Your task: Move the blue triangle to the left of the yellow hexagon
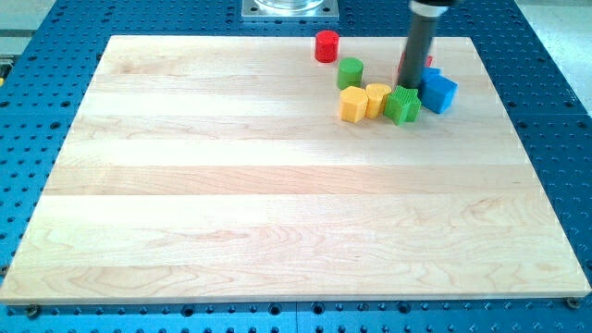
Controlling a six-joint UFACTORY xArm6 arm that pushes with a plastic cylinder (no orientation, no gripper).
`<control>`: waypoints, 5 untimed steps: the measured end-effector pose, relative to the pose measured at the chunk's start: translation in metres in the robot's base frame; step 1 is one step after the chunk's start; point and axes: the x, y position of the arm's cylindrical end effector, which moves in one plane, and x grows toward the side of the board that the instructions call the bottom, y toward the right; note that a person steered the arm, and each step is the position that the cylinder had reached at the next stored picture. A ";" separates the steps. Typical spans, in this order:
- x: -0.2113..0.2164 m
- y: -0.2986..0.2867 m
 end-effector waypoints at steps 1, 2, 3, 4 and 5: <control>-0.022 0.020; -0.048 0.002; -0.064 -0.004; -0.069 -0.022; -0.069 0.040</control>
